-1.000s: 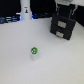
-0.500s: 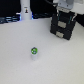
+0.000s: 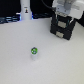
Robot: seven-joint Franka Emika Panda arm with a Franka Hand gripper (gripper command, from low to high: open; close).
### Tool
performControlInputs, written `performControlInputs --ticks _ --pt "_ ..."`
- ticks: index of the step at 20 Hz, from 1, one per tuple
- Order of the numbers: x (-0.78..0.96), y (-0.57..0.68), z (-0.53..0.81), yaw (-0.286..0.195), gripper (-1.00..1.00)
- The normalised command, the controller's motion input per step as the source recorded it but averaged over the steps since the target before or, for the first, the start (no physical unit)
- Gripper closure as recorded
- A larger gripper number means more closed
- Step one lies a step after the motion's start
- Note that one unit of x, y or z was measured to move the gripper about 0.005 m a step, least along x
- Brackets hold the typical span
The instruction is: Open the kcup holder, insert the kcup into the holder, and close the kcup holder
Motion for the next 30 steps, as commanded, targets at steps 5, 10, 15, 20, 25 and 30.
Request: performControlInputs --ticks 5,10,15,20,25,30 --pt "-0.06 0.01 -0.02 -0.009 1.00" --pt "0.03 0.00 0.00 -0.004 1.00" --pt "0.16 0.01 0.01 -0.006 1.00" --pt "0.73 -0.04 0.12 -0.041 1.00" --pt "0.83 -0.06 0.20 -0.034 1.00" --pt "0.87 -0.10 0.20 -0.049 1.00"
